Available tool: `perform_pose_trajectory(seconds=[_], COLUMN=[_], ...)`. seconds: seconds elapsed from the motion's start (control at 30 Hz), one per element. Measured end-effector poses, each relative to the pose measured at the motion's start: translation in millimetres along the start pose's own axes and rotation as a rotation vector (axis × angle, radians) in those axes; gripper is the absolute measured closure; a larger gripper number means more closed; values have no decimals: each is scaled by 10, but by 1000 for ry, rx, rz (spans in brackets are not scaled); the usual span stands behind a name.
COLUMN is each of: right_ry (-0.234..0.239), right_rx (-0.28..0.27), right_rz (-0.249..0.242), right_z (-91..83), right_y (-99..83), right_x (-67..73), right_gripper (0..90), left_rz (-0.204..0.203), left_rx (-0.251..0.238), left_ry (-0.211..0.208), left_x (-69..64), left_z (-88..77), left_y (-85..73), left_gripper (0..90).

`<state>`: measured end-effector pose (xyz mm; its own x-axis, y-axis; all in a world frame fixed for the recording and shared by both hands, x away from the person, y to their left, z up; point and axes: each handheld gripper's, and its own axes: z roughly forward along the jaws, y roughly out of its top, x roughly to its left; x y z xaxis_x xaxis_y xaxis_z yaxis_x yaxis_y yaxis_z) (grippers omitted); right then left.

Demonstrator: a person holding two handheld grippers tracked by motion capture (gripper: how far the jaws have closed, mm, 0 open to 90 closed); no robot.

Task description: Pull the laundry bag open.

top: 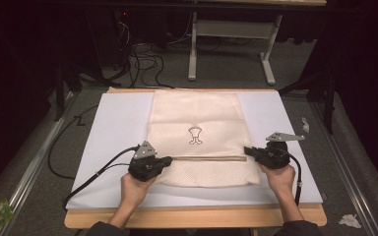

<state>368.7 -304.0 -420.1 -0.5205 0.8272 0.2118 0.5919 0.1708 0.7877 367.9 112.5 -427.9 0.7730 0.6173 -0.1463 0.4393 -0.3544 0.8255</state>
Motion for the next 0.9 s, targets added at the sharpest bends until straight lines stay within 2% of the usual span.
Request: perform_pose_trajectory(seconds=[0.3, 0.47, 0.73, 0.9], right_ry=[-4, -9, -6, -13], right_rx=[1, 0, 2, 5], right_rz=[4, 12, 7, 9], right_z=[-12, -30, -27, -39], right_y=[-8, -14, -14, -19], right_x=[-7, -22, -21, -39], right_gripper=[877, 877, 877, 877], left_rz=[-4, -21, -21, -20], left_rx=[-3, -15, -17, -20], left_ry=[16, 21, 25, 42], left_x=[36, 77, 91, 100], left_z=[-67, -124, -138, -170], left_y=[-18, -34, -48, -58], left_gripper=[869, 869, 869, 869])
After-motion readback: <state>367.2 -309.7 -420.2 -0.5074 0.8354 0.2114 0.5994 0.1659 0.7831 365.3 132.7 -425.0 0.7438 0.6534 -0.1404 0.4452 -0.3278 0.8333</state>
